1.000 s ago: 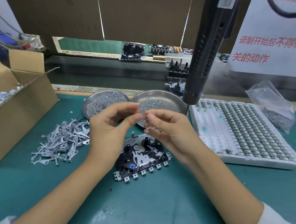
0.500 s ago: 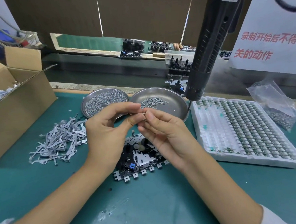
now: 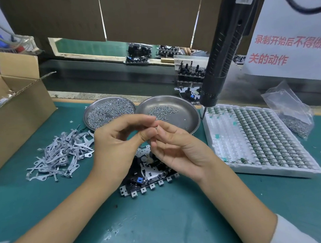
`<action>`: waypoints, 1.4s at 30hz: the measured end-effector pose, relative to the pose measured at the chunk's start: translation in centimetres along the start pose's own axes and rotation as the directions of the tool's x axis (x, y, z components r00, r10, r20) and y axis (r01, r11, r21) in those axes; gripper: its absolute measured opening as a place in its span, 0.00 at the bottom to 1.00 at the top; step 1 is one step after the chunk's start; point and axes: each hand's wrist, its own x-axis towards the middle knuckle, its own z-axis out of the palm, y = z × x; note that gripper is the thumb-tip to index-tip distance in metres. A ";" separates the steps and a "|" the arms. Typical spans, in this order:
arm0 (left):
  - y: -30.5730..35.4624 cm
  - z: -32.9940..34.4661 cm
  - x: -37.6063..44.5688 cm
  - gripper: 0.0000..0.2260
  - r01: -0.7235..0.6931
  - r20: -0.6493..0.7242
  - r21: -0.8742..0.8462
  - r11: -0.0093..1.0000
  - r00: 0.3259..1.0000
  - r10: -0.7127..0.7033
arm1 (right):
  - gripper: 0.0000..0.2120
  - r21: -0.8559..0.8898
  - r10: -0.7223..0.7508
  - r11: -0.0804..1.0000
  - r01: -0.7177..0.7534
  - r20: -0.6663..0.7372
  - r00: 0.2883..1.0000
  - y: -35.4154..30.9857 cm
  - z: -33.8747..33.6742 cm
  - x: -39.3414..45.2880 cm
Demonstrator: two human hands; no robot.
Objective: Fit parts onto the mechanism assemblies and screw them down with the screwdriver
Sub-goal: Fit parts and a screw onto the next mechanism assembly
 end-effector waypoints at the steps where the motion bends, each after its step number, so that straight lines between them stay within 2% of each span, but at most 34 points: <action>1: 0.0 -0.1 0.0 0.09 0.001 0.028 0.017 1.000 1.000 -0.002 | 0.15 -0.019 0.004 1.000 -0.004 0.000 1.000 -0.1 -0.1 0.0; 4: -0.1 -0.5 0.2 0.10 -0.009 0.111 0.096 0.995 0.994 -0.002 | 0.23 -0.110 -0.008 0.994 0.008 0.002 1.000 -0.6 -0.5 0.0; 7: -0.3 -0.8 0.2 0.13 -0.009 0.155 0.182 0.983 0.988 -0.020 | 0.11 -0.272 -0.026 0.962 0.028 0.010 1.000 -1.1 -0.6 -0.2; 9: -0.5 -0.8 0.2 0.12 -0.062 0.148 0.291 0.955 0.989 0.019 | 0.05 -0.466 -0.054 0.884 0.043 -0.011 0.998 -2.1 -0.4 -0.5; 12: -1.0 -1.1 0.4 0.11 -0.039 0.055 0.360 0.932 0.998 0.021 | 0.03 -0.801 -0.107 0.599 0.017 -0.058 0.993 -4.5 -0.5 -2.1; 14: -1.3 -1.3 0.5 0.11 0.029 -0.003 0.330 0.944 1.000 -0.030 | 0.03 -0.909 -0.199 0.416 -0.037 -0.131 0.971 -6.4 -1.4 -3.9; 16: -1.6 -1.4 0.6 0.09 0.085 -0.029 0.284 0.955 0.996 -0.080 | 0.06 -0.961 -0.340 0.241 -0.135 -0.213 0.916 -8.1 -3.1 -6.2; 18: -1.8 -1.3 0.6 0.06 0.135 -0.052 0.216 0.967 0.991 -0.126 | 0.08 -0.965 -0.463 0.099 -0.244 -0.262 0.847 -9.6 -5.0 -8.6; 20: -1.8 -1.2 0.5 0.05 0.178 -0.072 0.124 0.976 0.983 -0.170 | 0.10 -0.951 -0.502 -0.017 -0.308 -0.258 0.825 -10.5 -6.5 -10.6; 22: -1.8 -0.9 0.4 0.05 0.221 -0.076 0.030 0.975 0.973 -0.218 | 0.13 -0.938 -0.464 -0.109 -0.328 -0.244 0.852 -10.7 -7.5 -12.0; 25: -1.6 -0.7 0.2 0.07 0.293 -0.074 -0.095 0.951 0.951 -0.300 | 0.16 -0.929 -0.423 -0.182 -0.321 -0.221 0.879 -10.0 -8.6 -13.0; 29: -1.3 -0.4 0.1 0.09 0.354 -0.071 -0.171 0.920 0.927 -0.369 | 0.15 -0.910 -0.443 -0.296 -0.290 -0.138 0.886 -9.3 -9.3 -13.0; 35: -1.2 0.0 -0.1 0.09 0.387 -0.059 -0.228 0.893 0.910 -0.409 | 0.26 -0.795 -0.398 -0.518 -0.316 -0.103 0.911 -8.3 -10.0 -13.2; 37: -1.3 -0.1 -0.2 0.09 0.384 -0.061 -0.233 0.893 0.911 -0.408 | 0.23 -0.767 -0.440 -0.551 -0.330 -0.069 0.895 -7.9 -10.3 -13.4; 42: -1.4 -0.2 -0.4 0.10 0.382 -0.043 -0.222 0.897 0.915 -0.401 | 0.21 -0.783 -0.492 -0.535 -0.319 -0.018 0.871 -7.2 -10.6 -13.2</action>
